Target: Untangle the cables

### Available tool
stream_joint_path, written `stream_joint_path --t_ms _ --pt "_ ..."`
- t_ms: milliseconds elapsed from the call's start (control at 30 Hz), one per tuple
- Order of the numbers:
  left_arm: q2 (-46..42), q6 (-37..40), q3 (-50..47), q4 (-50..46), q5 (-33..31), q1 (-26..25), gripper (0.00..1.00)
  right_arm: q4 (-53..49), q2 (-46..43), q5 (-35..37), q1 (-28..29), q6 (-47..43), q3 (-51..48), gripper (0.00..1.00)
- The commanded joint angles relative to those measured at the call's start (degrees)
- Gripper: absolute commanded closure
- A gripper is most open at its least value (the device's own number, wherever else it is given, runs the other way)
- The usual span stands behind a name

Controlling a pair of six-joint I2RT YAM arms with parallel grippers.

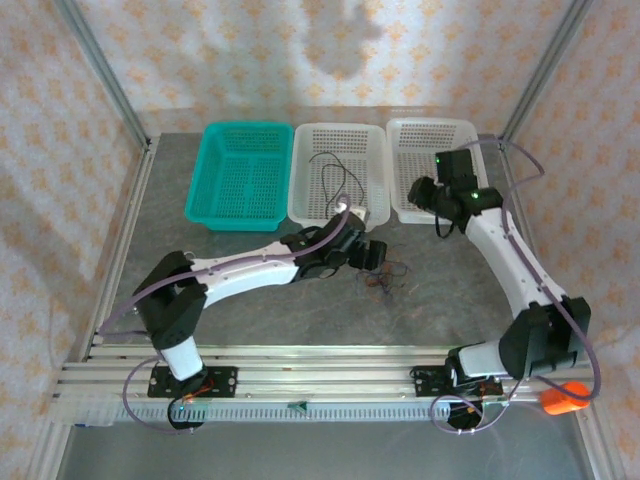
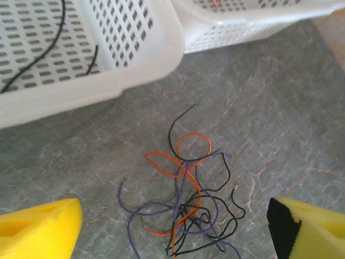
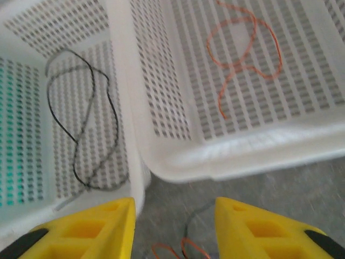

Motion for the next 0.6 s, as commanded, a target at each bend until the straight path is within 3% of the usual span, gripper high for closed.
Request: stream_joint_path --t_ms 0,133,333,567 --pt "3.7 -4.4 6.7 -8.3 -3.8 -0.6 0.11 -3.3 -6.1 1.0 0.2 4.9 -5.3 0.62" --pt "7.4 -9.5 11.5 -11.3 -2.7 -1.5 0.13 0.0 -14.2 0.3 0.2 8.7 -14.1 0.70" --pt "13.0 -11.8 16.4 -13.7 -2.7 -2.1 0.27 6.3 -21.5 -3.5 0.2 11.7 -27.1 0.73" --pt "18.6 -12.3 22.7 -20.6 -4.1 -2.4 0.40 6.1 -24.8 2.9 0.2 15.4 -31.2 0.73"
